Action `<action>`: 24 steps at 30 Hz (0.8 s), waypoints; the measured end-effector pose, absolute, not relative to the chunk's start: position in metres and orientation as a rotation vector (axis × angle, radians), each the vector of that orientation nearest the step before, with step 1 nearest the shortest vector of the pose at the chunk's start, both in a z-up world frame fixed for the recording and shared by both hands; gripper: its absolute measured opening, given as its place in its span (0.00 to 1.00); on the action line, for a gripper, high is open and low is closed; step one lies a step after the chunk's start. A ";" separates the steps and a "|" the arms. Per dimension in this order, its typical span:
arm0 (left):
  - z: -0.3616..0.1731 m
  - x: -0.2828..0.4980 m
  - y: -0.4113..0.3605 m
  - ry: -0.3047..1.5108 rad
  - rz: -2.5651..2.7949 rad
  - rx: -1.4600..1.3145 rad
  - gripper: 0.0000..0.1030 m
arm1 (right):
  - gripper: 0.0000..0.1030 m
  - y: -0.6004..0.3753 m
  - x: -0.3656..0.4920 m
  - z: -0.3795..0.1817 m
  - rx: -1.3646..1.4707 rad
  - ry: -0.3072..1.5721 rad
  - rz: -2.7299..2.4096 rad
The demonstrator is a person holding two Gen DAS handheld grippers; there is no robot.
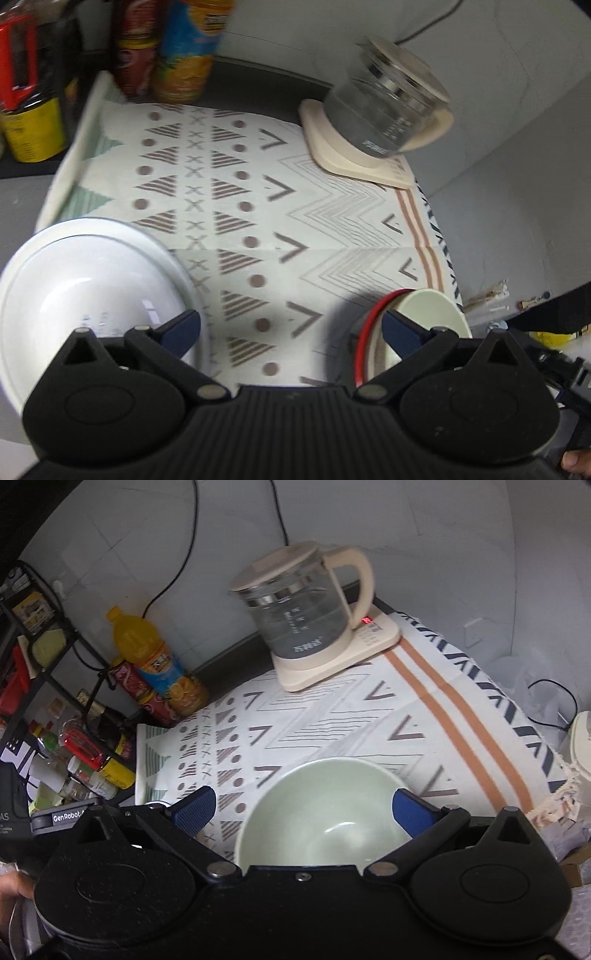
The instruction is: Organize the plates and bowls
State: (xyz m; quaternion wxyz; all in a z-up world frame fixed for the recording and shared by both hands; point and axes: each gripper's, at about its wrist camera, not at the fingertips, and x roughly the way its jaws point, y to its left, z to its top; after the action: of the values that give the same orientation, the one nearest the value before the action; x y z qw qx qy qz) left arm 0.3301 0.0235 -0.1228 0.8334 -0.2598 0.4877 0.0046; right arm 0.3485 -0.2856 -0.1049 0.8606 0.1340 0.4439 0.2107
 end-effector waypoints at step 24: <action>-0.150 0.376 -0.072 1.167 -0.033 -0.460 0.99 | 0.74 -0.336 0.393 -0.169 0.259 1.185 0.467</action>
State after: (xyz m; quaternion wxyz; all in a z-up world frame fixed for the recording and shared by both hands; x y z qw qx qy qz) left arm 0.3765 -0.0718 -0.1496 0.8096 -0.2151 0.5459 -0.0156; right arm 0.3928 -0.3355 -0.1688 0.7961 0.1206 0.5519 0.2172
